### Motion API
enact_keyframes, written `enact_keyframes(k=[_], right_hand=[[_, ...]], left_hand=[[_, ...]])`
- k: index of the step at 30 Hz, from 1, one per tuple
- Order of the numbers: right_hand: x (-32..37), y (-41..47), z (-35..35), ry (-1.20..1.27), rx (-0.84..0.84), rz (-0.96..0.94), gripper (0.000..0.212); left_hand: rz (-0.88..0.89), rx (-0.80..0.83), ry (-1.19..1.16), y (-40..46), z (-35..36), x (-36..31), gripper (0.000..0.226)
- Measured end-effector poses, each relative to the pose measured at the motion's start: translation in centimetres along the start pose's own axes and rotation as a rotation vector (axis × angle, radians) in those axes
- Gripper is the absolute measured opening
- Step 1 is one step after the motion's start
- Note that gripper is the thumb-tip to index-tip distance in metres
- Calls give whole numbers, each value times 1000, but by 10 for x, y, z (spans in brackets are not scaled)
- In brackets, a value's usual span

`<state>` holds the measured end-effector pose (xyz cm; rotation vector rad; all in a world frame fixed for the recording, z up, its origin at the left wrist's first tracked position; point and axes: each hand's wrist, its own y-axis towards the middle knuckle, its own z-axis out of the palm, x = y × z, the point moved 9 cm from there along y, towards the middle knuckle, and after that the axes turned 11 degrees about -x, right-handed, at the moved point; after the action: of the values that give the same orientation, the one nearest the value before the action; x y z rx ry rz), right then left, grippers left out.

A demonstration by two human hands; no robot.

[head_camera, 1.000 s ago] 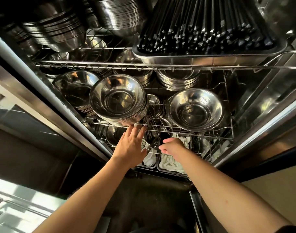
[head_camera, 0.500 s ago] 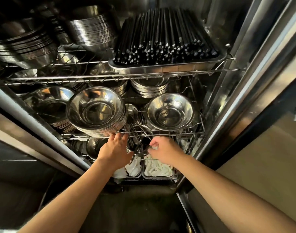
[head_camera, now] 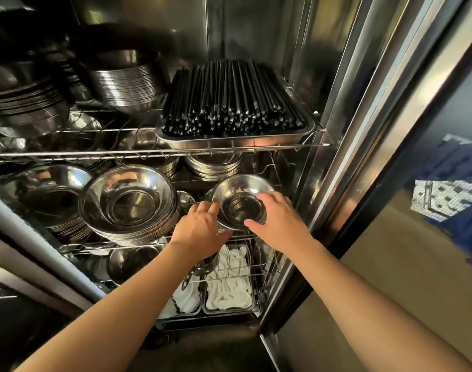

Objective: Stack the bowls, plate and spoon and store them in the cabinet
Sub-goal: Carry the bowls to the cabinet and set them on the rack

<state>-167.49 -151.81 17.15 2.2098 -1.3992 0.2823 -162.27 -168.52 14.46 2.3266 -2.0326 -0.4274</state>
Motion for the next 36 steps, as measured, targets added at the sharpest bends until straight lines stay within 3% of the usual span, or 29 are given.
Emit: enact_keyframes(k=[4, 7, 14, 20, 36], right_hand=[[-16, 3, 18, -57, 157, 125, 111], [-28, 1, 30, -58, 233, 233, 122], [-34, 3, 28, -3, 168, 244, 96], [-22, -1, 40, -22, 214, 205, 103], [12, -4, 56, -73, 183, 135, 91]], left_hand=[[-9, 74, 9, 8, 16, -2, 98], [-39, 123, 14, 10, 29, 1, 101], [-68, 117, -45, 8, 31, 7, 97], [-102, 114, -62, -1, 27, 20, 95], [-175, -3, -155, -22, 13, 47, 70]])
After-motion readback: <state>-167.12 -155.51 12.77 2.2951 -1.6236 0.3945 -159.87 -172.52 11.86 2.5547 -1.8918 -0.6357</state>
